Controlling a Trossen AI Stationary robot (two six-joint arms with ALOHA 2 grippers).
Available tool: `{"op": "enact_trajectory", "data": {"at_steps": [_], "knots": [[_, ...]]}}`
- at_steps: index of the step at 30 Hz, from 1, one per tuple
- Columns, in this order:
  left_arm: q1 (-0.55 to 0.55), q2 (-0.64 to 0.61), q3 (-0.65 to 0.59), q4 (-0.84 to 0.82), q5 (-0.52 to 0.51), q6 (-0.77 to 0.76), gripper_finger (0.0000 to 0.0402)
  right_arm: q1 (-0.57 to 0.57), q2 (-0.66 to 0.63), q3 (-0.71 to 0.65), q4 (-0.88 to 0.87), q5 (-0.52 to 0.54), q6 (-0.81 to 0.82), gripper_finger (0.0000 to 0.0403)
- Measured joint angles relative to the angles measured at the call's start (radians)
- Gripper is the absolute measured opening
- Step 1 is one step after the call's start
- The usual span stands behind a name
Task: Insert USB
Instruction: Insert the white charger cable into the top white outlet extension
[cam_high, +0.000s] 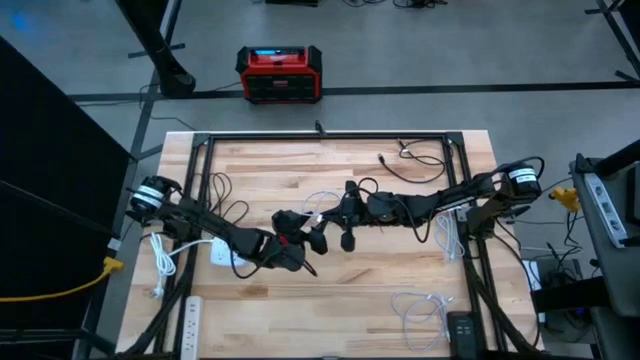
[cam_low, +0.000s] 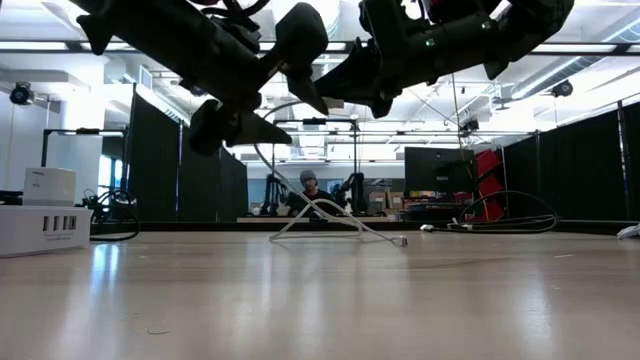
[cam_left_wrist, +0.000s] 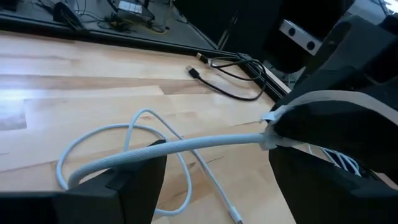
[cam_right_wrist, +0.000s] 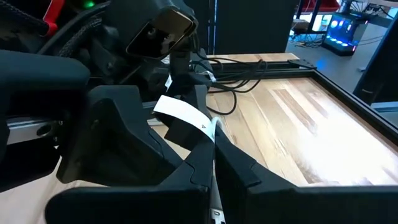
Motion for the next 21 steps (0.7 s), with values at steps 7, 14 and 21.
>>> {"op": "enact_trajectory", "data": {"at_steps": [7, 14, 21], "knots": [[0.0, 0.0, 0.0, 0.02, 0.039, 0.083, 0.0275, 0.0, -0.001, 0.0, -0.017, -0.011, 0.0, 0.0], [-0.003, 0.0, -0.001, 0.021, 0.057, 0.109, 0.0275, 0.0, -0.001, 0.0, -0.067, -0.027, 0.007, 0.0], [-0.004, -0.009, -0.001, 0.018, 0.057, 0.173, 0.0275, 0.006, -0.001, 0.0, -0.078, -0.055, 0.007, 0.0]]}}
